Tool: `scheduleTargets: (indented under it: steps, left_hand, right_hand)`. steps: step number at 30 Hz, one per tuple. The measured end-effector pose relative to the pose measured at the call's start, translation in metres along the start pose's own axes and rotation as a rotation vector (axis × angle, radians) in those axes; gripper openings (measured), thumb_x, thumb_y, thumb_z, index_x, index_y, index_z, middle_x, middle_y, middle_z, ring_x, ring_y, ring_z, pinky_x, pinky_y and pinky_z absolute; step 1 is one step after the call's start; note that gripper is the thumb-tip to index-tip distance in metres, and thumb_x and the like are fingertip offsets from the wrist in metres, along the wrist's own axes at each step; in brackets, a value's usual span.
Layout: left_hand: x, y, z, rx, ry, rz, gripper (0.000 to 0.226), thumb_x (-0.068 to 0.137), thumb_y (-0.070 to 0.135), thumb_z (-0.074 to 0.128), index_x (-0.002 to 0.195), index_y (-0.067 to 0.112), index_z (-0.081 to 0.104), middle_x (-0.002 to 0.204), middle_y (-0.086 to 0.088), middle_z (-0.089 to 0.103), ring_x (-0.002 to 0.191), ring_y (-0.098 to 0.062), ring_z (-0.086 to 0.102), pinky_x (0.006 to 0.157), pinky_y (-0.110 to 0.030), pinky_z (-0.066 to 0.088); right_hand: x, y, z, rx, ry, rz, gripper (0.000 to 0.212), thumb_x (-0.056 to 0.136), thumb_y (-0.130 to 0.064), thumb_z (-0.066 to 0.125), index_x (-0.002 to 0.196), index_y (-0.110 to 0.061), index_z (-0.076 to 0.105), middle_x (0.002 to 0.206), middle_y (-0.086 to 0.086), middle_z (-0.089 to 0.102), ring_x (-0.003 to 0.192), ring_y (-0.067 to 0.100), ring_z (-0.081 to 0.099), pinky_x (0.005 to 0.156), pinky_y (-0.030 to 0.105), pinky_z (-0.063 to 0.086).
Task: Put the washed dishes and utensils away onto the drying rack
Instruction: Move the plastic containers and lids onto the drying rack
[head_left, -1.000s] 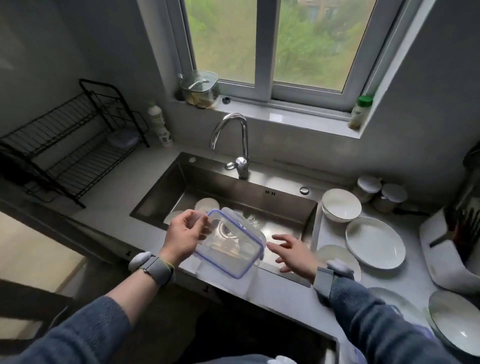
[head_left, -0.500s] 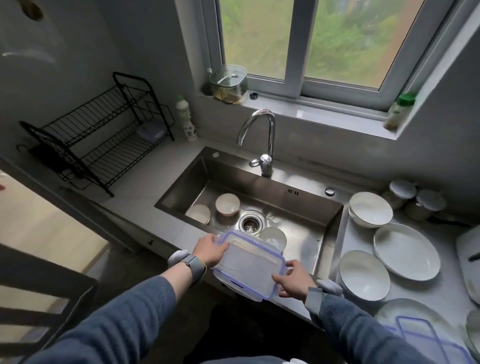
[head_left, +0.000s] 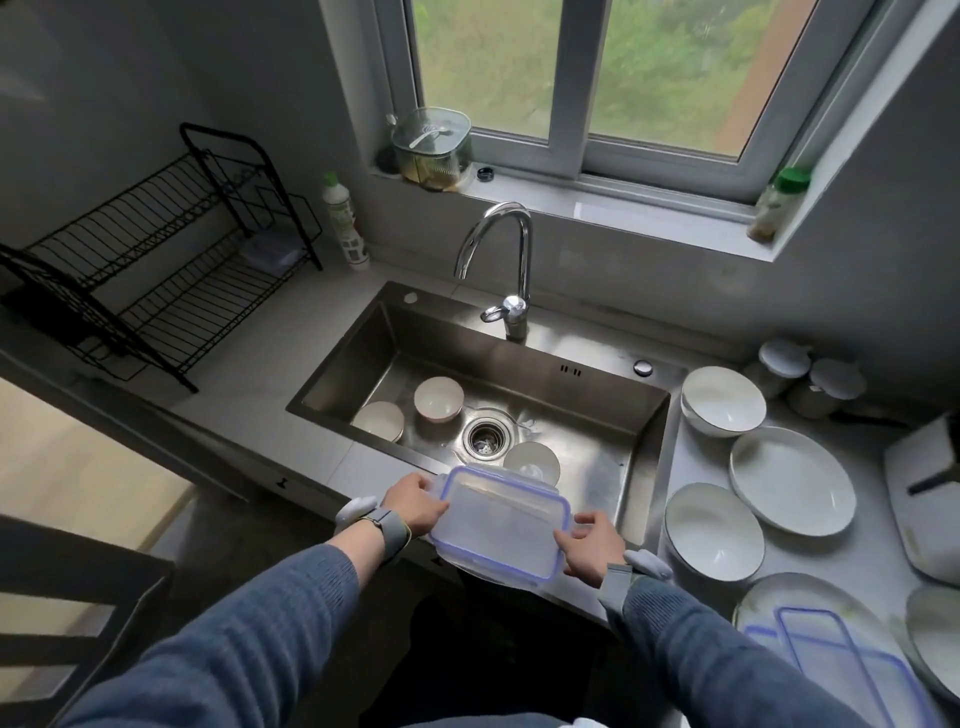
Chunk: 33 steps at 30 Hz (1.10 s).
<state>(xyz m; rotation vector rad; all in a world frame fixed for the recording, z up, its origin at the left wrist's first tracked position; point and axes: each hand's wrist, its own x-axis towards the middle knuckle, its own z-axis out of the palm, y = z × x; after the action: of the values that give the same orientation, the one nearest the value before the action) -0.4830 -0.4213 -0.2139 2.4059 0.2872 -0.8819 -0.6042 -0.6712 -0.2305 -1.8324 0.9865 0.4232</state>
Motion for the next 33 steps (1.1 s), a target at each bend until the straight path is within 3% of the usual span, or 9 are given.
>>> scheduleTargets:
  steps: [5, 7, 11, 14, 16, 23, 27, 30, 33]
  left_hand:
    - [-0.003, -0.011, 0.011, -0.069, -0.035, -0.012, 0.056, 0.074, 0.042, 0.087, 0.117, 0.018, 0.059, 0.115, -0.007, 0.065, 0.094, -0.027, 0.073, 0.090, -0.042, 0.061]
    - [-0.007, -0.011, 0.016, -0.090, 0.007, 0.004, 0.050, 0.074, 0.042, 0.088, 0.109, 0.021, 0.059, 0.111, -0.006, 0.067, 0.091, -0.025, 0.073, 0.086, -0.041, 0.063]
    - [-0.012, -0.008, 0.016, -0.068, 0.090, 0.017, 0.054, 0.074, 0.042, 0.090, 0.116, 0.017, 0.069, 0.116, -0.004, 0.072, 0.110, -0.023, 0.067, 0.102, -0.035, 0.053]
    - [-0.011, -0.008, 0.015, -0.014, 0.011, -0.014, 0.055, 0.078, 0.048, 0.085, 0.121, 0.016, 0.073, 0.121, 0.000, 0.073, 0.112, -0.021, 0.068, 0.101, -0.033, 0.052]
    - [-0.011, -0.008, 0.018, 0.054, -0.026, 0.013, 0.042, 0.084, 0.049, 0.077, 0.112, 0.017, 0.078, 0.113, 0.001, 0.077, 0.106, -0.020, 0.071, 0.095, -0.029, 0.054]
    - [-0.009, -0.010, 0.025, 0.053, -0.116, 0.067, 0.025, 0.097, 0.036, 0.067, 0.103, 0.016, 0.080, 0.094, -0.001, 0.078, 0.084, -0.018, 0.072, 0.083, -0.029, 0.058]
    - [-0.007, -0.008, 0.025, 0.117, -0.105, 0.099, 0.029, 0.098, 0.035, 0.065, 0.101, 0.011, 0.081, 0.079, 0.000, 0.073, 0.071, -0.016, 0.065, 0.075, -0.026, 0.054]
    - [-0.012, -0.002, 0.023, 0.190, -0.087, 0.099, 0.031, 0.096, 0.039, 0.066, 0.110, 0.014, 0.077, 0.101, -0.002, 0.076, 0.097, -0.020, 0.071, 0.081, -0.025, 0.050]
    - [-0.024, 0.010, 0.018, 0.369, 0.051, 0.232, 0.070, 0.088, 0.039, 0.068, 0.150, 0.019, 0.045, 0.152, -0.004, 0.049, 0.135, -0.026, 0.052, 0.109, -0.036, 0.045]
  right_hand:
    - [0.002, 0.012, -0.009, -0.025, 0.059, -0.015, 0.039, 0.083, -0.043, 0.076, 0.107, -0.024, 0.052, 0.110, 0.005, 0.071, 0.095, 0.029, 0.069, 0.087, 0.049, 0.059]
    - [0.000, 0.012, -0.012, -0.053, 0.055, -0.014, 0.036, 0.084, -0.045, 0.074, 0.104, -0.023, 0.053, 0.105, 0.004, 0.070, 0.085, 0.027, 0.071, 0.080, 0.048, 0.062]
    - [-0.003, 0.006, -0.017, -0.215, 0.050, -0.015, 0.035, 0.085, -0.053, 0.068, 0.096, -0.021, 0.057, 0.092, 0.003, 0.069, 0.074, 0.027, 0.071, 0.078, 0.045, 0.062]
    - [-0.002, 0.003, -0.025, -0.374, -0.015, -0.018, 0.039, 0.088, -0.058, 0.063, 0.081, -0.020, 0.062, 0.077, 0.005, 0.074, 0.067, 0.025, 0.068, 0.081, 0.040, 0.061]
    - [0.000, 0.001, -0.027, -0.439, -0.048, -0.017, 0.044, 0.090, -0.059, 0.060, 0.074, -0.017, 0.064, 0.075, 0.006, 0.075, 0.063, 0.025, 0.064, 0.081, 0.040, 0.061]
    - [-0.010, -0.001, -0.026, -0.527, -0.070, -0.054, 0.039, 0.099, -0.051, 0.053, 0.087, -0.017, 0.067, 0.083, 0.003, 0.072, 0.076, 0.025, 0.070, 0.079, 0.032, 0.056]
    - [-0.011, -0.001, -0.028, -0.543, -0.078, -0.076, 0.041, 0.100, -0.050, 0.050, 0.078, -0.019, 0.065, 0.084, 0.003, 0.072, 0.083, 0.024, 0.071, 0.078, 0.030, 0.053]
    - [-0.012, -0.003, -0.032, -0.525, -0.131, -0.061, 0.039, 0.100, -0.053, 0.049, 0.088, -0.020, 0.066, 0.087, 0.003, 0.071, 0.079, 0.024, 0.068, 0.088, 0.036, 0.057]
    - [-0.016, -0.005, -0.036, -0.571, -0.064, -0.109, 0.054, 0.098, -0.053, 0.052, 0.139, -0.018, 0.048, 0.129, 0.007, 0.066, 0.107, 0.025, 0.065, 0.097, 0.037, 0.049]
